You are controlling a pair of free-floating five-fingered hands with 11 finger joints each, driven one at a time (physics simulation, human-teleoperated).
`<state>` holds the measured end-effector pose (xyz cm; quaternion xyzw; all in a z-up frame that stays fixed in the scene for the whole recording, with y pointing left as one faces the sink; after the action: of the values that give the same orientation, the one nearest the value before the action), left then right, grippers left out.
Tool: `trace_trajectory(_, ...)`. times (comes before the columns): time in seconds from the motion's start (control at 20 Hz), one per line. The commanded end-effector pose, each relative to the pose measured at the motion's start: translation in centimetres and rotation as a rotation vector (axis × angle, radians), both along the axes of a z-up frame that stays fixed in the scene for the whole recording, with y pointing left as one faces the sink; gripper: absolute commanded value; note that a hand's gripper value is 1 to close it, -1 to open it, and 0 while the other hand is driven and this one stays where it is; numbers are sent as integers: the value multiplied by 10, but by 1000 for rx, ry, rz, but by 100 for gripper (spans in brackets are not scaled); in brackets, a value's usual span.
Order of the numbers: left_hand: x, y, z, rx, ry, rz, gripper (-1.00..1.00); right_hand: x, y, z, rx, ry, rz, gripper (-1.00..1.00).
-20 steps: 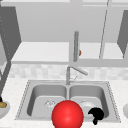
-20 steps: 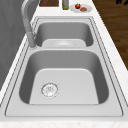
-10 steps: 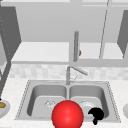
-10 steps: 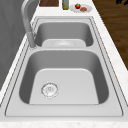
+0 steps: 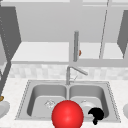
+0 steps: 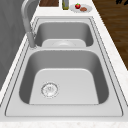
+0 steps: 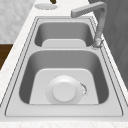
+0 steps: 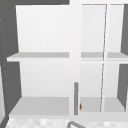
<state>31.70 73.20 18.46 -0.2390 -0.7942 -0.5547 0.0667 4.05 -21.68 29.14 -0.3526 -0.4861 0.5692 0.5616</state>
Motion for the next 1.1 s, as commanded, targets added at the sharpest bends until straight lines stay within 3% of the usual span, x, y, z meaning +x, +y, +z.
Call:
trace_trajectory(0.0,-3,-14,16,8,1,3,-100,0,0,0,0,0,0,0)
trace_trajectory(0.4,-1,-59,28,48,-1,-3,-100,0,0,0,0,0,0,0)
trace_trajectory(1.05,-4,-129,33,72,21,2,-100,0,0,0,0,0,0,0)
